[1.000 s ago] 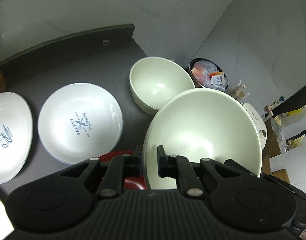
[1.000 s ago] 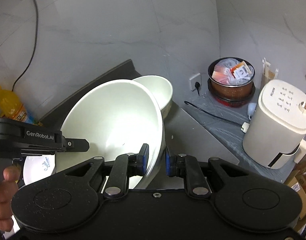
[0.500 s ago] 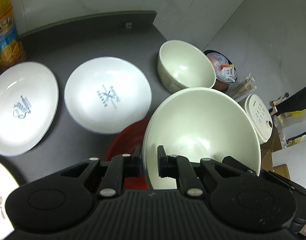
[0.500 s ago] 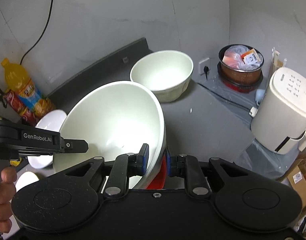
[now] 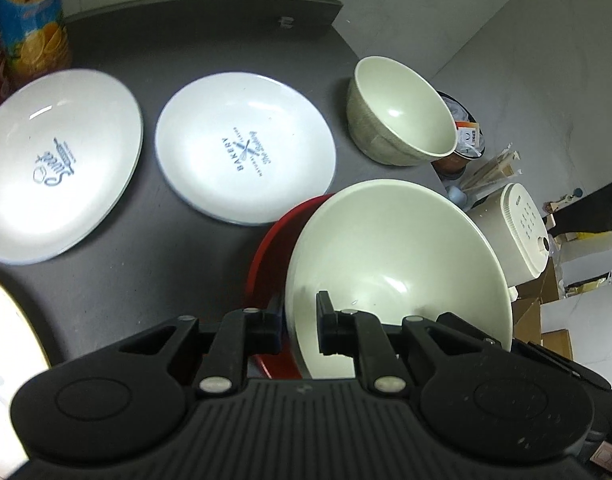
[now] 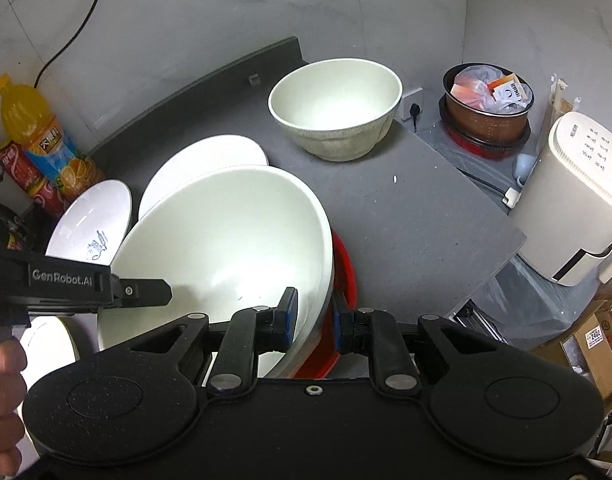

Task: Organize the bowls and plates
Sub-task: 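Lift the cream bowl with both grippers and lower it into the red bowl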

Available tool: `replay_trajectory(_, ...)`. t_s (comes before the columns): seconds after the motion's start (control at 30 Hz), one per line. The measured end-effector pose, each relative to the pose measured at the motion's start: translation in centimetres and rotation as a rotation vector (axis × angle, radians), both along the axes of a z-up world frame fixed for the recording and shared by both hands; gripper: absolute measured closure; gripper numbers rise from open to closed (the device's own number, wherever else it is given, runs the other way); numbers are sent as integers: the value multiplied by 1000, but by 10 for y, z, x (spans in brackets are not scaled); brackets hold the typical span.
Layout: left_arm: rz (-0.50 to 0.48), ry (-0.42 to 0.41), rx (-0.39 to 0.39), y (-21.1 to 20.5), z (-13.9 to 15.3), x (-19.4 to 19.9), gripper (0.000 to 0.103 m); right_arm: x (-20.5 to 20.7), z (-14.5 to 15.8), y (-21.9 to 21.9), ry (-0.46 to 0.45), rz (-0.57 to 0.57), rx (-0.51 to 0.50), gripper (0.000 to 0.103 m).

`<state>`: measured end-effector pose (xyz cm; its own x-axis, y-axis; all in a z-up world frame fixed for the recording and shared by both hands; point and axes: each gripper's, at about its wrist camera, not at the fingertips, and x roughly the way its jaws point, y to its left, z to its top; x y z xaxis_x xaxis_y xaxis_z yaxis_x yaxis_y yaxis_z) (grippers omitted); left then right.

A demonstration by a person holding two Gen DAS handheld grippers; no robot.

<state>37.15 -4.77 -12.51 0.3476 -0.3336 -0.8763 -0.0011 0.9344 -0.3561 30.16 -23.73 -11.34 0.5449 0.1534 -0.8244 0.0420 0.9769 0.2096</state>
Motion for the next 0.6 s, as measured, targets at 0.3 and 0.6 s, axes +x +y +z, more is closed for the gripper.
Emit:
replay_trajectory(0.3, 26, 8, -22, 5, -5, -5, 89, 7, -12, 1, 33, -16, -25, 91)
replay_trajectory(0.6, 51, -21, -35, 15, 2, -17, 83, 14, -15, 5, 34, -16, -62, 88)
